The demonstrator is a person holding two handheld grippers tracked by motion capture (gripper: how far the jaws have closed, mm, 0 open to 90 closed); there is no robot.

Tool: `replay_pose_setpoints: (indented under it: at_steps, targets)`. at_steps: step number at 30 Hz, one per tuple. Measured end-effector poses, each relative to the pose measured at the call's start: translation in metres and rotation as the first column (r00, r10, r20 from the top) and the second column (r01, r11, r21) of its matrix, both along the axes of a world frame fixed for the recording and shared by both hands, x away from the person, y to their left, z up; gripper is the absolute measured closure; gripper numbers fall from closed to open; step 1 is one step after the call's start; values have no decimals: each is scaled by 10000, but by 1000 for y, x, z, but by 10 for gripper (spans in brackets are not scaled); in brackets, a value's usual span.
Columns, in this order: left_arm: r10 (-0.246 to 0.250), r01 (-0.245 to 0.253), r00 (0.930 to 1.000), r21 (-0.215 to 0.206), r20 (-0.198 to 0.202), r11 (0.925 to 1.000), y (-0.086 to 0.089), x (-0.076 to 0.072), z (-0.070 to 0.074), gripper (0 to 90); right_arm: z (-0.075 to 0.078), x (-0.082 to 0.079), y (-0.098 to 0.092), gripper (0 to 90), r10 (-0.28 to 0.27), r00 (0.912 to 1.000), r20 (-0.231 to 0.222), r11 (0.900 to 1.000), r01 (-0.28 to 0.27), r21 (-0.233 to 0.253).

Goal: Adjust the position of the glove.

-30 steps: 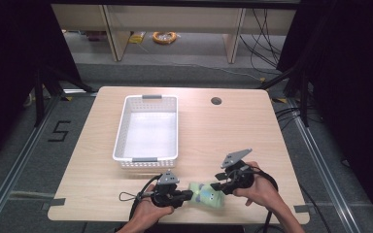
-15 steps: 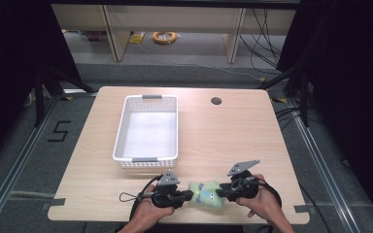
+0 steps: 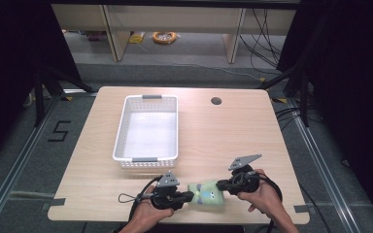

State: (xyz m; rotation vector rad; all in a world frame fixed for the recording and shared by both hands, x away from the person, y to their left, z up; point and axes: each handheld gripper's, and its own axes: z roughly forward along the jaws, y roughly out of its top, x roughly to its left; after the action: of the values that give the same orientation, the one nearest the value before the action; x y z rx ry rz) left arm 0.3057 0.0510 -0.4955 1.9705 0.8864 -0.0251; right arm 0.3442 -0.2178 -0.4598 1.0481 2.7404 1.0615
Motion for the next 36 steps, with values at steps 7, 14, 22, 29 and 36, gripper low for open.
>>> replay_pose_setpoints:
  at_steps: [7, 14, 22, 29, 36]
  targets:
    - [327, -338, 9970, -148, -696, 9993, 5, 7, -5, 623, -7, 1, -6, 676, -655, 9976, -213, 9977, 650, -213]
    - [940, -983, 9850, -234, -1447, 9949, 7, 13, -6, 438, 0, -11, -8, 446, -1496, 9887, -135, 9859, 1502, 732]
    - [717, -714, 9862, 77, -1492, 9974, -6, 17, -9, 404, -18, -8, -2, 367, -1937, 9770, -887, 9799, 1971, 318]
    - [711, -686, 9826, 210, -1717, 9974, -11, 20, -17, 436, -30, -3, 0, 361, -1791, 9736, -1414, 9826, 1841, 231]
    - [659, -634, 9865, 215, -1499, 9978, -13, 20, -19, 487, -37, -3, 1, 397, -1905, 9649, -1808, 9777, 2031, 538]
